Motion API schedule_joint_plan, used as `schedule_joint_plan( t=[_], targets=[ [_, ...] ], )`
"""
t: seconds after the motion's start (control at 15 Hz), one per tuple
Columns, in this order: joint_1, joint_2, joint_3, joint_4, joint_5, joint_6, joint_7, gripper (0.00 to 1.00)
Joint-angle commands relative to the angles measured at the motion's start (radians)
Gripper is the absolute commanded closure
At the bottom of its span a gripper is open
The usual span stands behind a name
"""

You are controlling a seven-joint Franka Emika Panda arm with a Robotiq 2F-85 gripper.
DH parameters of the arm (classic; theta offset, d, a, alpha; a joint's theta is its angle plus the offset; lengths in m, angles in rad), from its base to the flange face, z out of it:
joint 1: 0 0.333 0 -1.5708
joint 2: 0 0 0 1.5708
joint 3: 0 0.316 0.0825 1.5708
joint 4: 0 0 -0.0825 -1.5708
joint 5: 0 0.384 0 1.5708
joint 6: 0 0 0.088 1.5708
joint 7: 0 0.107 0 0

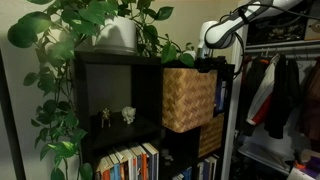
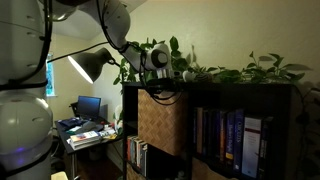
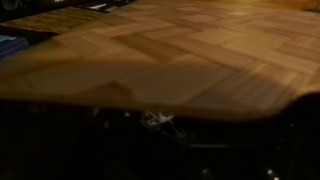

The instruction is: Partially pull out the basket from the shelf, remove socks from it then put them on top of the shelf, and then push the basket back into the shelf

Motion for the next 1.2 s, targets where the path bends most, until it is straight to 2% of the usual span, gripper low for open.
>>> schedule_joint_plan(
  t=[0.0,0.07,0.13,0.4,0.8,1.0,1.13],
  targets=[
    [0.006,0.029,-0.014,-0.012,0.021,0.029,-0.043,0.0],
    [0.006,0.036,-0.014,-0.011,0.021,0.03,-0.048,0.06],
    [0.006,0.04,-0.014,-0.009,0.015,0.027,-0.045,0.26],
    [0.009,0.018,-0.011,-0.004,0.029,0.016,-0.055,0.53],
    [0.016,-0.049,-0.009,0.008,0.081,-0.068,-0.094,0.92],
    [0.018,-0.095,-0.01,0.023,0.081,-0.125,-0.1,0.99],
    [0.016,-0.126,-0.01,0.039,0.067,-0.151,-0.09,1.0]
  ],
)
